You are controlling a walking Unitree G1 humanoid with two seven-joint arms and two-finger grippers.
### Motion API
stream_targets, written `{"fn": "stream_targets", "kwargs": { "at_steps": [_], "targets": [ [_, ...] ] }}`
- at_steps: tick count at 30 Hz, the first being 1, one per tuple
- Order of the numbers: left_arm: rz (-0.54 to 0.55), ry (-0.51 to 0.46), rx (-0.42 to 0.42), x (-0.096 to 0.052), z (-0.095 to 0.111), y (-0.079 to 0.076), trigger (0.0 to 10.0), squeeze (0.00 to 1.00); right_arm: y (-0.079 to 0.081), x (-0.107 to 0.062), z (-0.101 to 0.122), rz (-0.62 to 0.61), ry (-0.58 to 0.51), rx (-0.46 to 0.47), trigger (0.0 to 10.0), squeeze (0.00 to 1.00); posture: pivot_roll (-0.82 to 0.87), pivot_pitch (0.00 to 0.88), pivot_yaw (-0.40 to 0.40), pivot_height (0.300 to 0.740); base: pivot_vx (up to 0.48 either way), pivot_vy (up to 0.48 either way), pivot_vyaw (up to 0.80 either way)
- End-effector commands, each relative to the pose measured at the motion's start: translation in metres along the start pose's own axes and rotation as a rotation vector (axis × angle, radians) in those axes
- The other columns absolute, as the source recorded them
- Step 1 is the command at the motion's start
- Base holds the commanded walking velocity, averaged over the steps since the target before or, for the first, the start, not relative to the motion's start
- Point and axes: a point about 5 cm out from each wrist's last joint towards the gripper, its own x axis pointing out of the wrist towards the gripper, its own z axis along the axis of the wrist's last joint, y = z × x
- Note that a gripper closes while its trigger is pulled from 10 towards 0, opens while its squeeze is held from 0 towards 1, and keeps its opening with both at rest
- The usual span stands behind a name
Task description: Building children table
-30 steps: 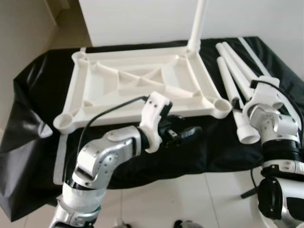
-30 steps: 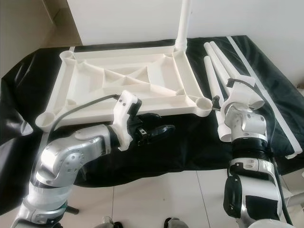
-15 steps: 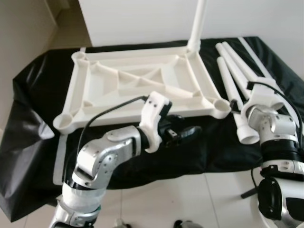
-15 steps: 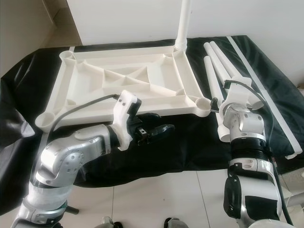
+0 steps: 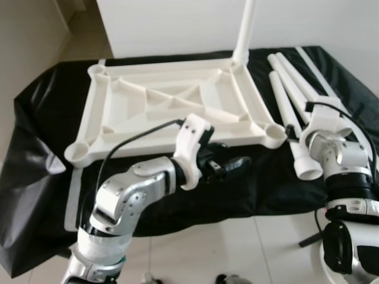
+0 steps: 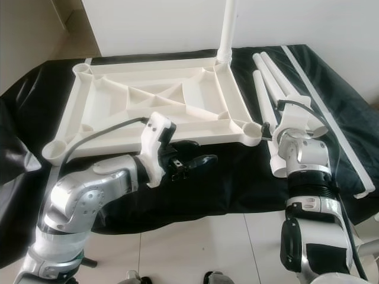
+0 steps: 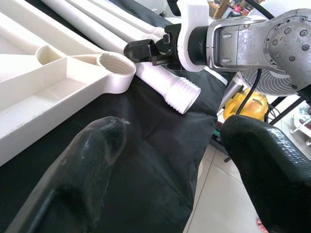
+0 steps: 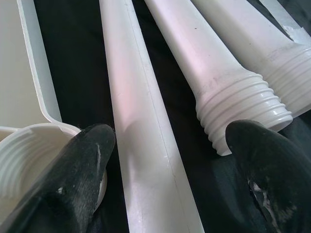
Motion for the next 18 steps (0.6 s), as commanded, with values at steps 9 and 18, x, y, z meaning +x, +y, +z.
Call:
{"fn": "stream_targets", "kwargs": {
  "at_steps": [9,18],
  "targets": [
    [-0.012,0.006,0.002,-0.001,-0.001,-0.004,10.0,0.0,-0.014,0.004,-0.034,-0.09,0.131,0.034,7.5,0.04,-0.03,0.134,0.0,0.74,0.0,0.0,0.0],
    [-0.019,0.013,0.0,-0.001,-0.002,-0.005,10.0,0.0,-0.008,0.003,-0.04,-0.056,0.185,0.053,10.0,0.0,-0.03,0.133,0.001,0.74,0.0,0.0,0.0]
  ]
}}
